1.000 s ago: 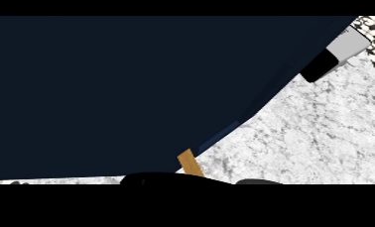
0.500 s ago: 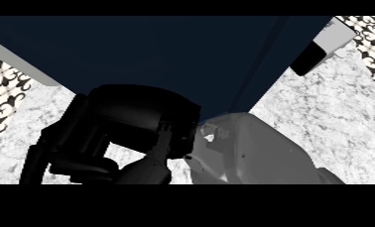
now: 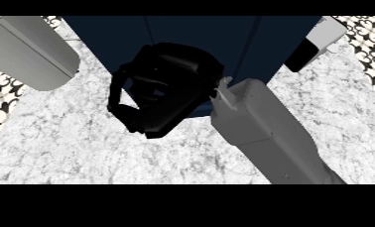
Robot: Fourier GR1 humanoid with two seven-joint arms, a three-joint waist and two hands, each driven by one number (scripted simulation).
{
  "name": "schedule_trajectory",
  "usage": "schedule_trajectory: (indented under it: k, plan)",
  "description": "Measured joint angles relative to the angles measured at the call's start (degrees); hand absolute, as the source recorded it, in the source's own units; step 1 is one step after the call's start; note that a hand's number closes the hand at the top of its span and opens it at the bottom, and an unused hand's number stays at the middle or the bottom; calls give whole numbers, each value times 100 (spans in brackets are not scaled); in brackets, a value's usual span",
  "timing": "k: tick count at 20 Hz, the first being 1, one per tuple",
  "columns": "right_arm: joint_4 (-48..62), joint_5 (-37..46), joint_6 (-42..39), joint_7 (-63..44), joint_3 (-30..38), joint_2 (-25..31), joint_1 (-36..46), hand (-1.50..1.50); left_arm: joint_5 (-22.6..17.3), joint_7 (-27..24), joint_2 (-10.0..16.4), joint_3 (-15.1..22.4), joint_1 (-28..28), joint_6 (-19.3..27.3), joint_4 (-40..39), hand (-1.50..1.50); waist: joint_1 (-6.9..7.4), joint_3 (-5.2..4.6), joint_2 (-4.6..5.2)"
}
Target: Pick up the bottled water, place it into the cabinet and close the cabinet
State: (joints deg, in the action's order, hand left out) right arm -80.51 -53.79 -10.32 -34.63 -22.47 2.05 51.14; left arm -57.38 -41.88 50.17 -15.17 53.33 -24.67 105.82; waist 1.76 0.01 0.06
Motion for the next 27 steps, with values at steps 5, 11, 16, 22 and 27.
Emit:
schedule_trajectory:
  k: [5,11,16,22,27]
  plan:
    - [786,252,-465,438,486,160,130,150,121,168,-265,-190,103,-150,99,-150,2,0,6]
    - [1307,761,-964,1029,669,193,329,150,97,440,-469,-401,87,-343,135,-150,5,-10,-10]
    - [1589,1084,-1169,1343,720,139,506,-150,159,640,-618,-424,-41,-389,163,-150,2,-10,-11]
    - [1783,1463,-998,1520,698,19,752,-150,236,776,-716,-396,-212,-369,243,-150,17,-17,17]
    - [1855,1643,-854,1653,713,-57,834,-150,277,871,-723,-390,-369,-382,269,-150,19,-29,21]
